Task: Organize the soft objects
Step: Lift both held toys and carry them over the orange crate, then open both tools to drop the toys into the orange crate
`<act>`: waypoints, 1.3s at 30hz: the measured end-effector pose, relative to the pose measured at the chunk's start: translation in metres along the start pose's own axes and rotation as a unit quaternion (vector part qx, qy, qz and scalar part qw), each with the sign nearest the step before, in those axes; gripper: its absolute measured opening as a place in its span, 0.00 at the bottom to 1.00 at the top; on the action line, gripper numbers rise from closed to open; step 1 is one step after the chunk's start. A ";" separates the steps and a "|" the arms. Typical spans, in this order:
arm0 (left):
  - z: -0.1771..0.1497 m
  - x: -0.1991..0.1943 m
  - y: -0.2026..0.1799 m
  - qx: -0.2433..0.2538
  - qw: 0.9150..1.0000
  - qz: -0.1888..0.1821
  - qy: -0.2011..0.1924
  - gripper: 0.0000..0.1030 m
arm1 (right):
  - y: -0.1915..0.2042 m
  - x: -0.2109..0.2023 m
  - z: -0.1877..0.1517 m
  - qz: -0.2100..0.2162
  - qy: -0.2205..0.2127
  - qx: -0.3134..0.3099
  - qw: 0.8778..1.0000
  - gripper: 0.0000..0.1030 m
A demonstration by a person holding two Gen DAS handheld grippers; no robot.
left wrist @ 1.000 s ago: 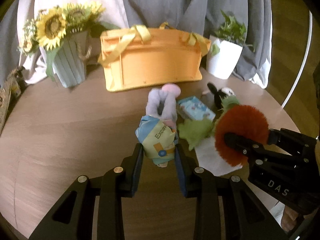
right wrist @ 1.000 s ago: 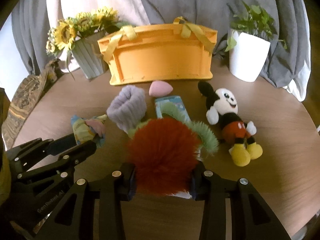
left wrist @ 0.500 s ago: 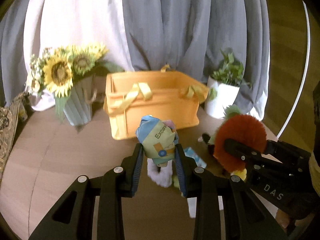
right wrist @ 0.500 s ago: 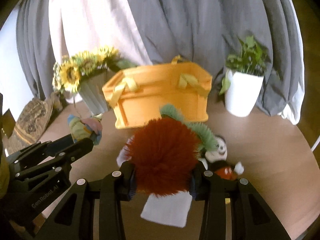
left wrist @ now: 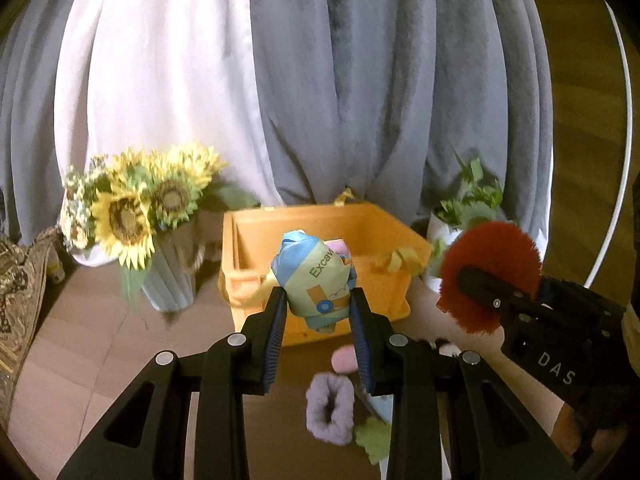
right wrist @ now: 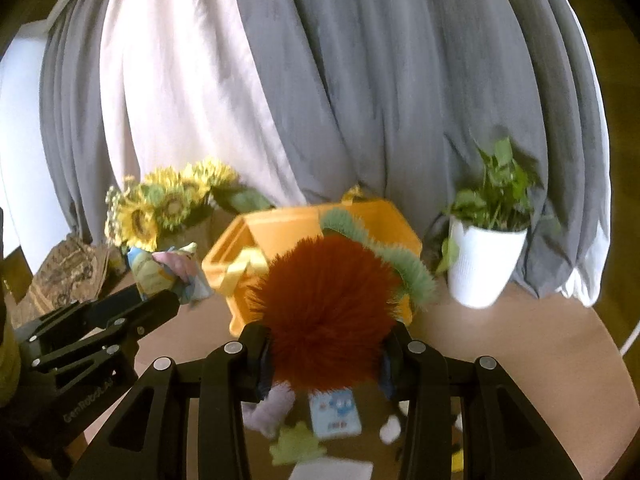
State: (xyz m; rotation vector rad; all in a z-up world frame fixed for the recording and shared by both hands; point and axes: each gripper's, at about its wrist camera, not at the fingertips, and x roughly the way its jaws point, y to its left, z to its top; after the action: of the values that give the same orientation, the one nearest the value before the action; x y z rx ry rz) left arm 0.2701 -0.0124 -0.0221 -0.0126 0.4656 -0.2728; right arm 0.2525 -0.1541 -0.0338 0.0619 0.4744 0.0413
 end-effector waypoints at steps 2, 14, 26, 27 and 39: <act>0.006 0.003 0.001 0.000 1.000 0.004 -0.006 0.31 | -0.002 0.004 0.009 0.002 -0.010 0.002 1.000 0.40; 0.043 0.037 0.012 -0.003 0.999 0.025 -0.034 0.31 | -0.003 0.035 0.050 0.015 -0.052 -0.009 0.999 0.40; 0.062 0.098 0.026 0.002 0.999 0.036 -0.023 0.31 | -0.013 0.095 0.079 0.028 -0.039 -0.022 0.999 0.40; 0.062 0.105 0.027 0.001 0.999 0.036 -0.019 0.31 | -0.013 0.101 0.080 0.028 -0.037 -0.023 0.999 0.40; 0.059 0.170 0.045 0.001 0.999 0.037 0.030 0.31 | -0.019 0.174 0.083 0.033 0.017 -0.025 0.999 0.40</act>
State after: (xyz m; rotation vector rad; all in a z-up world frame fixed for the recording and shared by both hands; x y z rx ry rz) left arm 0.4541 -0.0163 -0.0480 0.0148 0.5237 -0.2011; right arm 0.4452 -0.1680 -0.0408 0.0272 0.5047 0.1189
